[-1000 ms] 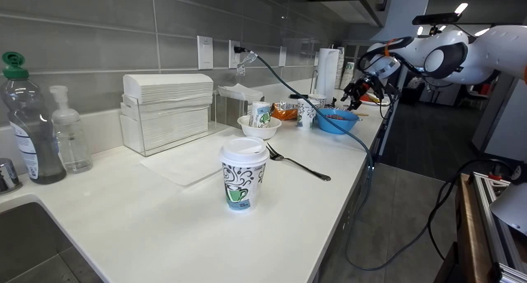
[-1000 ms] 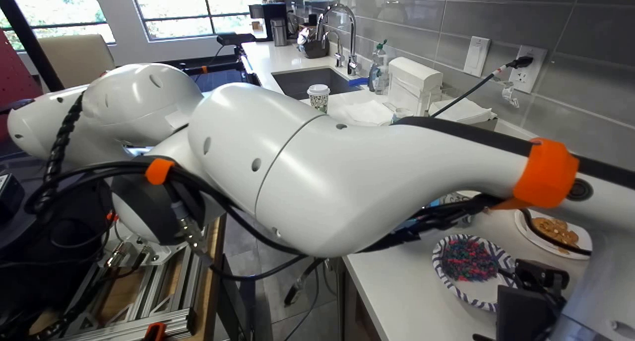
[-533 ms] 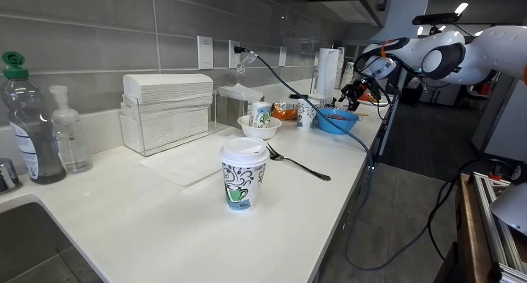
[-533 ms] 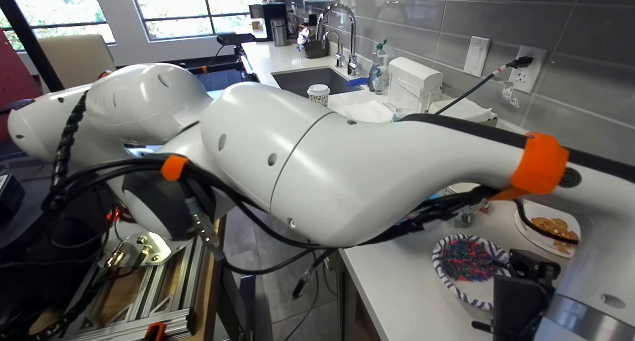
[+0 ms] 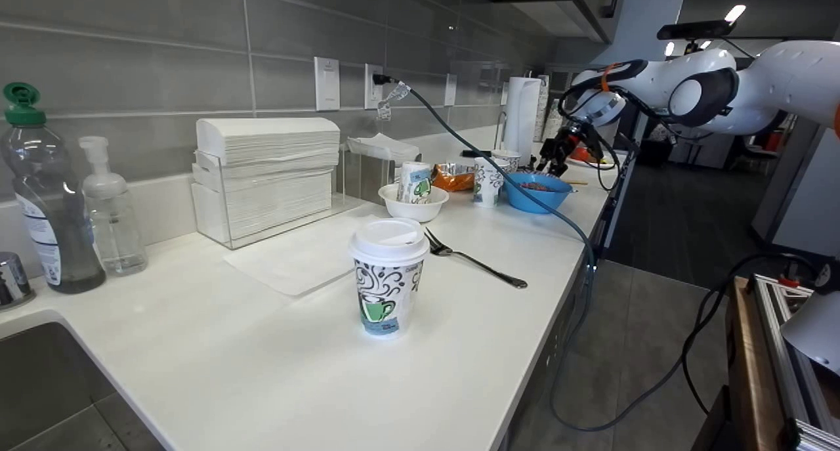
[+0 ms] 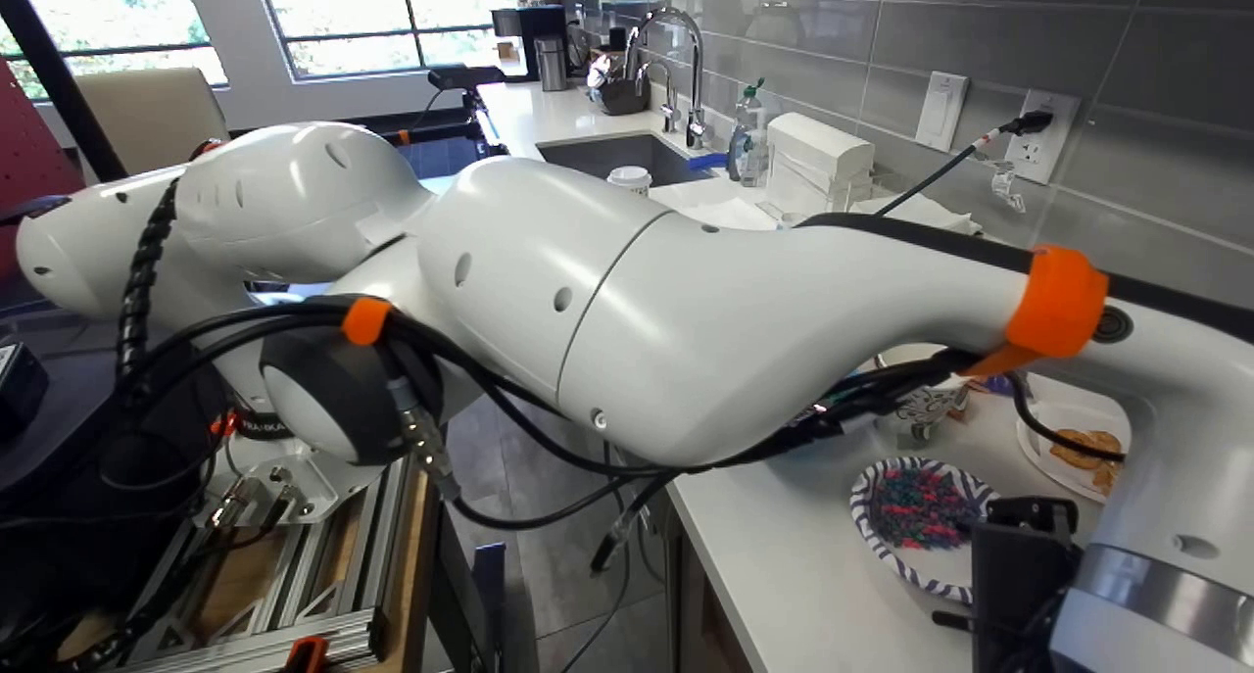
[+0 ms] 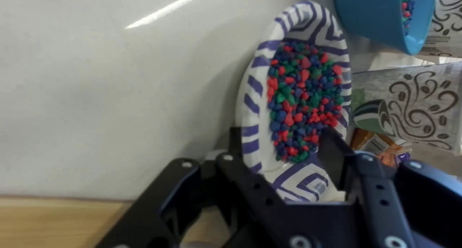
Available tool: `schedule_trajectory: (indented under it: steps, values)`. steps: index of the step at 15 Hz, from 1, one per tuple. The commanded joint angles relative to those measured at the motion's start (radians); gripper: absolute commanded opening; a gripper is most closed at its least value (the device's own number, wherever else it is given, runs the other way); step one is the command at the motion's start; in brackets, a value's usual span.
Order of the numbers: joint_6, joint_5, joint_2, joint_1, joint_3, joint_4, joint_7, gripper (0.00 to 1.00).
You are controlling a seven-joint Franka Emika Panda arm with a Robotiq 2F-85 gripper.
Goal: Pour the contents in the white and black bowl on the right into the blue bowl.
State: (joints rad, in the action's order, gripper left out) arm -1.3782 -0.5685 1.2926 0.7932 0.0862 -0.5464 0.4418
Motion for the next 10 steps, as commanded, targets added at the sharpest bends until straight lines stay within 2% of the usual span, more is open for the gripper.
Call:
schedule_trajectory:
  steps: [1,4,5,10]
  values:
    - [0.002,0.02,0.012,-0.005,-0.015,0.025,-0.017,0.27]
    - [0.006,0.022,0.012,-0.003,-0.022,0.024,-0.015,0.04]
    - [0.009,0.022,0.012,-0.002,-0.024,0.023,-0.014,0.0]
    - [0.024,0.022,0.01,0.003,-0.028,0.02,-0.005,0.0]
